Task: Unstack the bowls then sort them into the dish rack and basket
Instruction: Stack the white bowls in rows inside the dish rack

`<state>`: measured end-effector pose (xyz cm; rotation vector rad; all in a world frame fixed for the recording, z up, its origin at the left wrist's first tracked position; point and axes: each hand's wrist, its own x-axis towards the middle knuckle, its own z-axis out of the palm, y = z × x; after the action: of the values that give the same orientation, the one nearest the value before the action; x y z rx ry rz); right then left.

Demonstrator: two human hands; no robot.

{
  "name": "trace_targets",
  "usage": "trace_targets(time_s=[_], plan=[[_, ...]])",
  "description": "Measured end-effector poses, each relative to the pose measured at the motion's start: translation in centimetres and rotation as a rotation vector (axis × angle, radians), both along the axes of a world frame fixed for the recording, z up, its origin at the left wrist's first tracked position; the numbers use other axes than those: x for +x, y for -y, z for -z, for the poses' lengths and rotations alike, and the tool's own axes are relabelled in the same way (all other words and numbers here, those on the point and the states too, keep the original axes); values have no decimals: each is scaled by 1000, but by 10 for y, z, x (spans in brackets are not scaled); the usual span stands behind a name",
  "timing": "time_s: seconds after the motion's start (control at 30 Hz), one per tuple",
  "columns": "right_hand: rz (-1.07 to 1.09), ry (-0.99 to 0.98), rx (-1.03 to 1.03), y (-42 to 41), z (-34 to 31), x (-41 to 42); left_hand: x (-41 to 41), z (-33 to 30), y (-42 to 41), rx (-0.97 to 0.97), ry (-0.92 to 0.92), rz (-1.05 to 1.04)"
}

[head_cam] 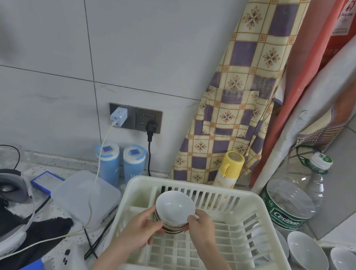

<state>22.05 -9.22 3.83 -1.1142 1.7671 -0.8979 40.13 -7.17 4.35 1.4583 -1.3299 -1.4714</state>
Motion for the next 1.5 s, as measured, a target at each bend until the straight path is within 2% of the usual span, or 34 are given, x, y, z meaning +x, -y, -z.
trace_targets(time_s=[0.4, 0.57, 0.73, 1.1, 1.2, 1.3, 1.5], plan=[[-5, -17, 39, 2, 8, -3, 1, 0, 1, -7, 42, 58], [1, 93, 160, -1, 8, -5, 0, 3, 1, 8, 62, 102], [12, 214, 165, -1, 10, -5, -4, 1, 3, -13, 111, 152], [-10, 166, 161, -1, 7, -4, -6, -3, 0, -12, 97, 185], [1, 158, 197, -6, 1, -3, -3, -2, 0, 10, 59, 71], [19, 220, 182, -18, -6, -9, 0, -1, 2, 14, 4, -159], [92, 327, 68, -47, -21, -41, 0, -13, -9, -140, -178, -473]])
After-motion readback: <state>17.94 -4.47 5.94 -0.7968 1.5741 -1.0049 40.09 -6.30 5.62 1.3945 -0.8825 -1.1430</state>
